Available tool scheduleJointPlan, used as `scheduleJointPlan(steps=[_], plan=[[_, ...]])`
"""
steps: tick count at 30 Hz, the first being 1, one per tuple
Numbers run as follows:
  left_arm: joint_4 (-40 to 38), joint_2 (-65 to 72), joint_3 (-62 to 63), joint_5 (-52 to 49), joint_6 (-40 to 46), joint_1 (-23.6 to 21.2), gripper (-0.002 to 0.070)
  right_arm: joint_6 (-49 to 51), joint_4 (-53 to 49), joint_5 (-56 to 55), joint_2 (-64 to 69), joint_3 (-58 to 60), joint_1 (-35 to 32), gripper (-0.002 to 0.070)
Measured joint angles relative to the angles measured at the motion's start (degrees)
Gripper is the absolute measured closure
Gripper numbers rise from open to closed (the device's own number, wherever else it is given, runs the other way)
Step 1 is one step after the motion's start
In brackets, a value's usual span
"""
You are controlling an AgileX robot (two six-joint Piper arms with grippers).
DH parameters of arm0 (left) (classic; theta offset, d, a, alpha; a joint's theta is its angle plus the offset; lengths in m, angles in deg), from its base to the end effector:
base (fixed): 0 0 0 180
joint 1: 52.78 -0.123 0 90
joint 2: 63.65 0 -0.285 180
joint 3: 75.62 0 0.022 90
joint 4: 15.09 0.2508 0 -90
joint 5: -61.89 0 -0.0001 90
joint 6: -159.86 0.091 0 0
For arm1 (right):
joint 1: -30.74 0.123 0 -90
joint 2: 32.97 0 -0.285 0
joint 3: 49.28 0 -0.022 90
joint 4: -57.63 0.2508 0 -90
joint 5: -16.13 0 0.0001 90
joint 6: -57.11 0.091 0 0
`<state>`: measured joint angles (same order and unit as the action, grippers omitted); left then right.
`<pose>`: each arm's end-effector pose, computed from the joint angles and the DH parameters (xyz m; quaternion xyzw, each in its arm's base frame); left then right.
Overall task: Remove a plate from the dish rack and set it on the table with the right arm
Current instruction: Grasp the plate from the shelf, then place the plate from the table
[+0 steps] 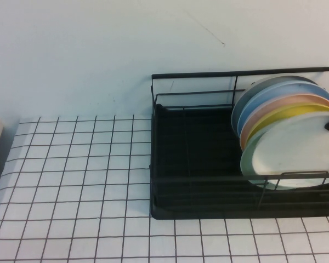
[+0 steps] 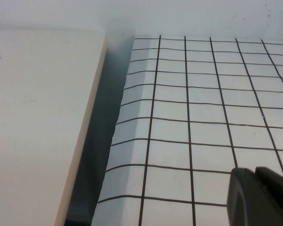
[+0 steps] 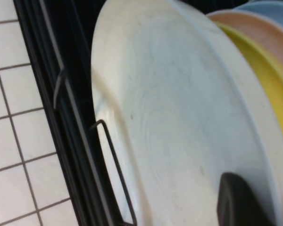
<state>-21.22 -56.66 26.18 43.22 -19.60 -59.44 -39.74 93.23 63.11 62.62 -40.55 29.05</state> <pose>0.0535 0.0031 0.1789 -0.0712 0.7834 -0.0060 0.6173 0.3239 0.0292 0.2981 -0.5820 0.7305 -0.0038 0.3572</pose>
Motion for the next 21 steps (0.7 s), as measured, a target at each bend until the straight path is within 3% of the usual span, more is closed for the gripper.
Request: scheduleJointPlan(steps=[12,17,21], plan=[[0.0,0.0,0.0,0.0,0.0,0.0,0.0678,6.56,-0.37,3.85,-19.61,0.0,0.0,0.0562],[0.0,0.0,0.0,0.0,0.0,0.0,0.0678,16.02,0.63,5.78,-26.82,0.0,0.0,0.0562],[0.0,0.0,0.0,0.0,0.0,0.0,0.0678,26.55,7.73,10.91,-30.25,0.0,0.0,0.0562]])
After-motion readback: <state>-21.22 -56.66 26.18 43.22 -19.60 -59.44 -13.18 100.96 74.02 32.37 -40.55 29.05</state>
